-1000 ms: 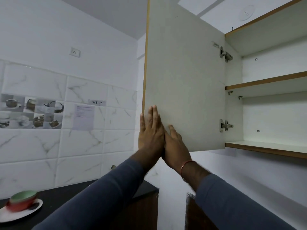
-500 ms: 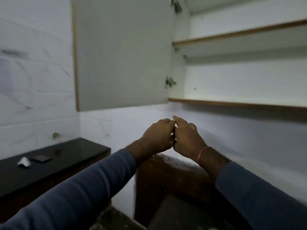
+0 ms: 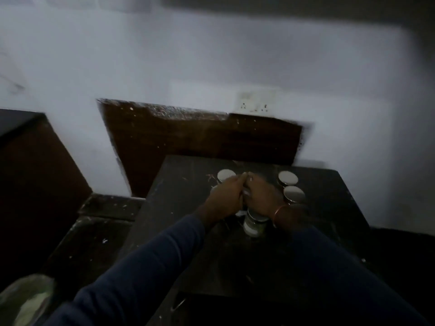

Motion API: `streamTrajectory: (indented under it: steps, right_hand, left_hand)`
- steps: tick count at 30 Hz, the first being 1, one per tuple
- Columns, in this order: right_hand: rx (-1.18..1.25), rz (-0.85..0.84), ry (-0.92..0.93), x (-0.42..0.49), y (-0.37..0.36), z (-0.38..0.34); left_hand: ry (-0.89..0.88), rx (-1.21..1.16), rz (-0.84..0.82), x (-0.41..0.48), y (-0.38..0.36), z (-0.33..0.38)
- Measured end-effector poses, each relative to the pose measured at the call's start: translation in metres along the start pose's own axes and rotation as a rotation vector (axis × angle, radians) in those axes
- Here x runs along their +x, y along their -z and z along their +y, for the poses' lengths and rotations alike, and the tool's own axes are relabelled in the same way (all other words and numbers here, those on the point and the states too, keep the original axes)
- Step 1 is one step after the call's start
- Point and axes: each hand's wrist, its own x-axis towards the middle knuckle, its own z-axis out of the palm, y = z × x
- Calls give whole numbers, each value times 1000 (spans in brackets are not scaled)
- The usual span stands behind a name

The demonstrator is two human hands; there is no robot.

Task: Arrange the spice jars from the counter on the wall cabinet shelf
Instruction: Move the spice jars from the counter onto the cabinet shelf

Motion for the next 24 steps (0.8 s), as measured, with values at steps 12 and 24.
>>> streamTrajectory:
  steps: [12, 24]
  right_hand:
    - [491, 118, -538, -105, -97, 32]
    - [707, 96, -702, -93, -121, 48]
  left_hand:
    - [201, -234, -154, -53, -107, -36]
    - [273, -371, -84, -39, -129, -23]
